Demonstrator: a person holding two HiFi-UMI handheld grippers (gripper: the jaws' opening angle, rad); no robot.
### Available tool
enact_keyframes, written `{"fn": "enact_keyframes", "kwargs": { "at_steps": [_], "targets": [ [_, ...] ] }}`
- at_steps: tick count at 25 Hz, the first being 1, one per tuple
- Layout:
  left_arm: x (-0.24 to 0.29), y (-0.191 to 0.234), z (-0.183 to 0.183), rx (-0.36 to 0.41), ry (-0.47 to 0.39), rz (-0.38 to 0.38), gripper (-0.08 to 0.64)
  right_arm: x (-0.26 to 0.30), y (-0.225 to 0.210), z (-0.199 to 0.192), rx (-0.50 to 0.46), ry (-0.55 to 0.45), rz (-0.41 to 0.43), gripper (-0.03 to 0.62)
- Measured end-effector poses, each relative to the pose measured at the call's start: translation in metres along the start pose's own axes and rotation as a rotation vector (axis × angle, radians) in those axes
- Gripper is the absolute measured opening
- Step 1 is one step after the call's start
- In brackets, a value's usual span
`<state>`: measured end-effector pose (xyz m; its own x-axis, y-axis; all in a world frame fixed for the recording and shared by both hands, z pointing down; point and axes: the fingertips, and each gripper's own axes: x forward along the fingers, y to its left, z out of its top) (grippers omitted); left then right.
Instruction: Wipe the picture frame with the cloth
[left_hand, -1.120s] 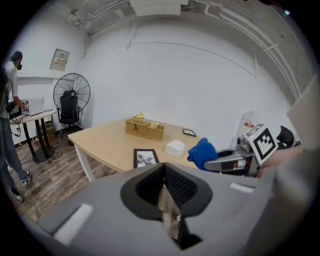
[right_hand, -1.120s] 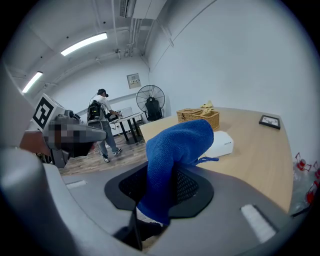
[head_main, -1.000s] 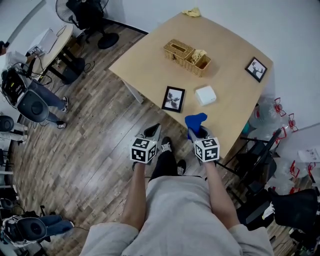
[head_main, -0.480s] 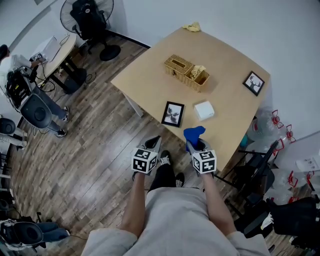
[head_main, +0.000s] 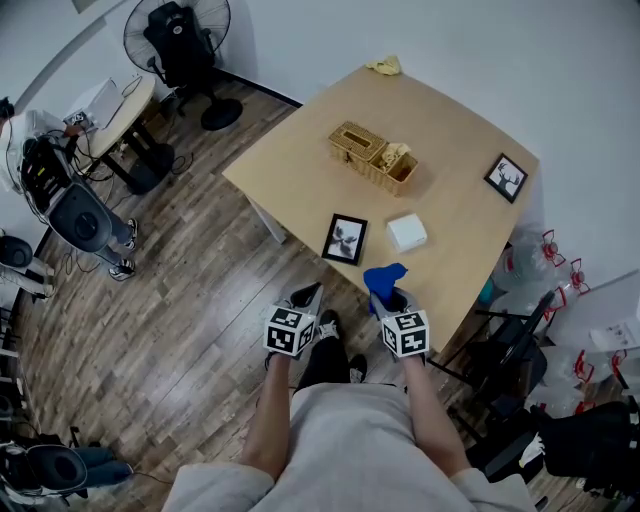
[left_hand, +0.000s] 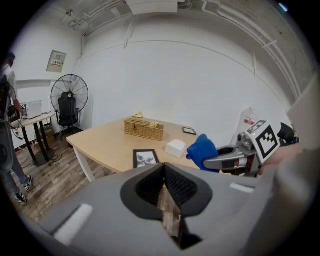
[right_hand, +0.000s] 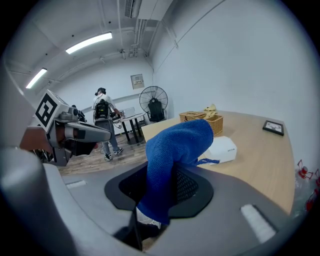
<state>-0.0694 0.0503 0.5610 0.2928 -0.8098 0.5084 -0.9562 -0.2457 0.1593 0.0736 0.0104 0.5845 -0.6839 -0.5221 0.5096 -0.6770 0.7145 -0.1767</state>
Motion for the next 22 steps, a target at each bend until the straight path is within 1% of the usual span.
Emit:
{"fn": "enact_keyframes", "kwargs": {
  "at_steps": [22],
  "targets": [
    [0.0029,-0.0038,0.0004,0.004,0.012,-0.009,0.052,-0.0024,-0.0027,0.001,-0.003,0.004,-0.004,0.104]
  ]
}}
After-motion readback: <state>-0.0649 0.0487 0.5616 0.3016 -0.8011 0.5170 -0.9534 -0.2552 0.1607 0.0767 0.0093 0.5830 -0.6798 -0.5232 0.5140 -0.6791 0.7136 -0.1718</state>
